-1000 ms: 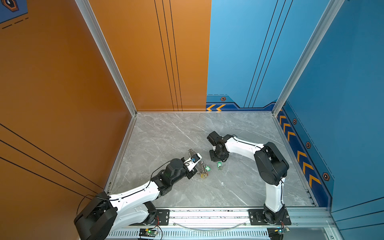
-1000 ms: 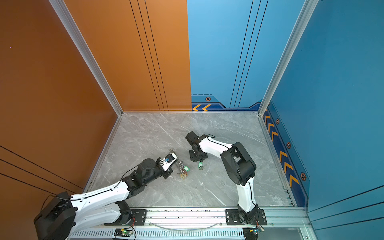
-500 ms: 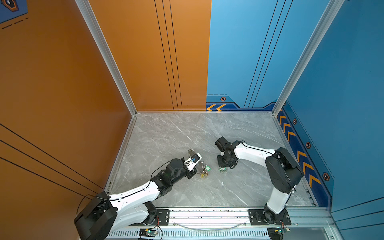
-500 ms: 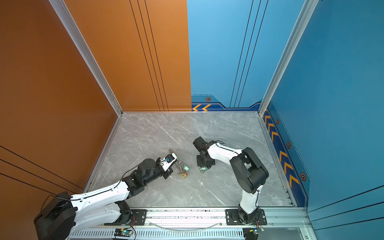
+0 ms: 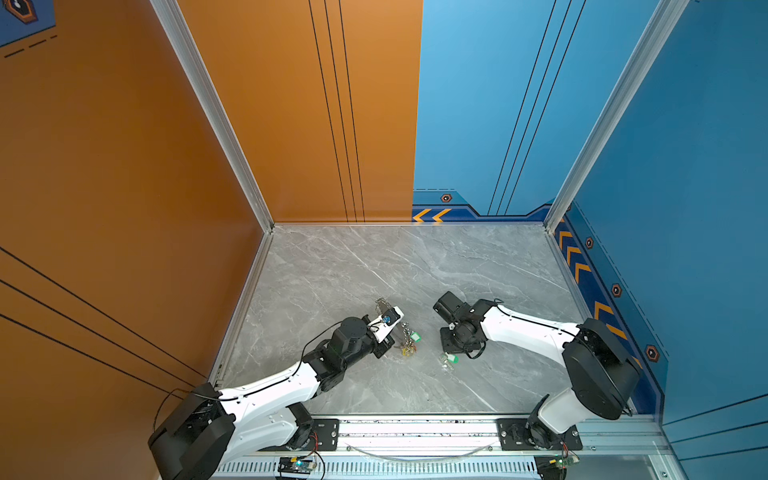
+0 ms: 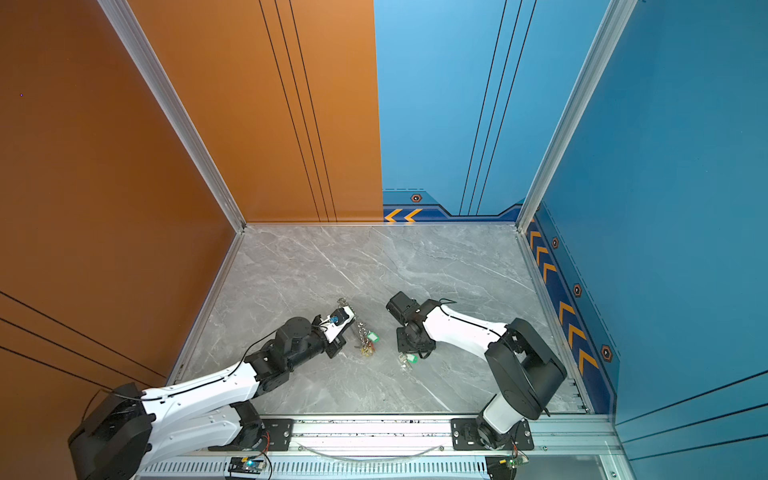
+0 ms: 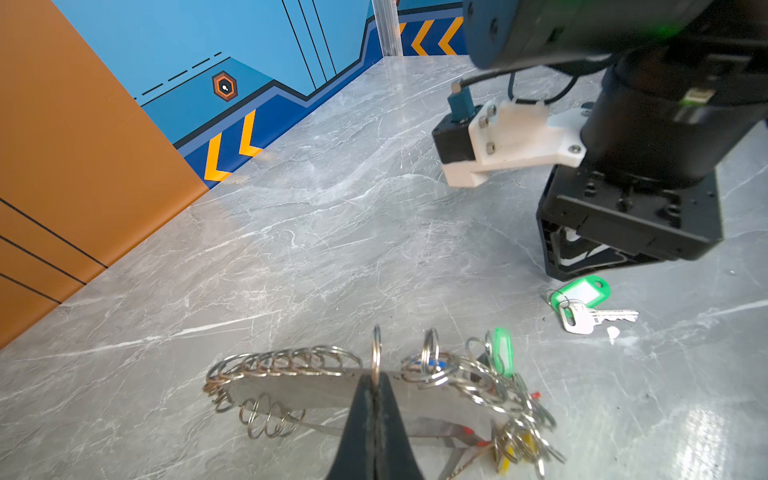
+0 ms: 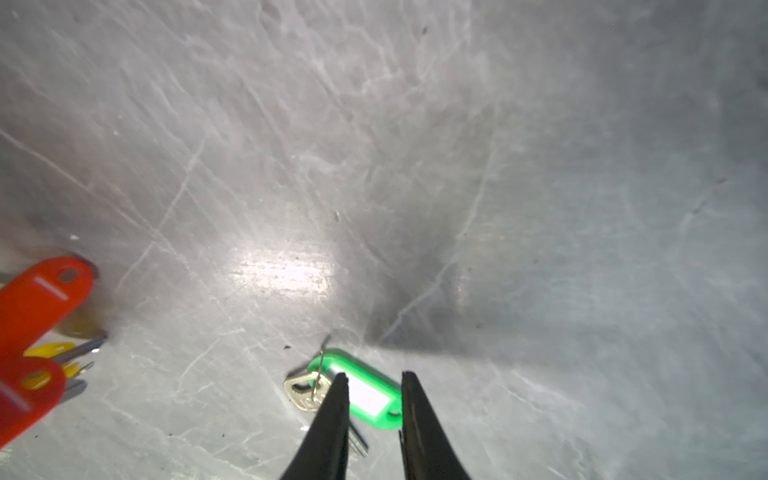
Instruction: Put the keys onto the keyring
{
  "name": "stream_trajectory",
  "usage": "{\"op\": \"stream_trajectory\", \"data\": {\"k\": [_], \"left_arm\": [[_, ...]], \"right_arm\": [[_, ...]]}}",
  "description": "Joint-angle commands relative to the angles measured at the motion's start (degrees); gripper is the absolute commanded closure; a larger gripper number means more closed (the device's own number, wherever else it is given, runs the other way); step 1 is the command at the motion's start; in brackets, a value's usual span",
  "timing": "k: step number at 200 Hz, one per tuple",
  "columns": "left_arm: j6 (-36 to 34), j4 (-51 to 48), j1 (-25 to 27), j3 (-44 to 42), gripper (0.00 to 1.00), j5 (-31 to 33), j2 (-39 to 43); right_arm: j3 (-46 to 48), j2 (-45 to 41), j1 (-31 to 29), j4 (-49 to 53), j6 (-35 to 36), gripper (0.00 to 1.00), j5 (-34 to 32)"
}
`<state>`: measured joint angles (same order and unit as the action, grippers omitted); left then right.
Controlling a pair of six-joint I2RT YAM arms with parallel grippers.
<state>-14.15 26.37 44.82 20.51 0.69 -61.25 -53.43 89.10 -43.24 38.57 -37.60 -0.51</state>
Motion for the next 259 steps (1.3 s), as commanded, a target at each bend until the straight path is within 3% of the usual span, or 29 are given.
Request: {"op": "stream_trajectory", "data": {"k": [1, 60, 154, 259], "left_arm": [[-1.1, 2.1, 0.7, 0.3, 1.00, 1.2, -0.2], [-1.1, 2.1, 0.7, 0.4, 1.00, 1.0, -0.7], [-1.0, 2.0, 0.7, 0.5, 1.00, 0.7, -0.7], [-1.0, 2.1, 0.7, 0.5, 1.00, 0.8, -0.7]], "right_arm": [[0.8, -3.0, -3.4, 1.2, -2.1, 0.76, -5.0], [5.1, -6.1, -9.5, -3.8, -9.3, 0.76, -8.0], [0.9, 1.1, -8.7, -4.0, -6.9, 0.79, -8.4], [-2.8, 4.5, -7.5, -0.9, -4.5, 0.93, -6.1]]}}
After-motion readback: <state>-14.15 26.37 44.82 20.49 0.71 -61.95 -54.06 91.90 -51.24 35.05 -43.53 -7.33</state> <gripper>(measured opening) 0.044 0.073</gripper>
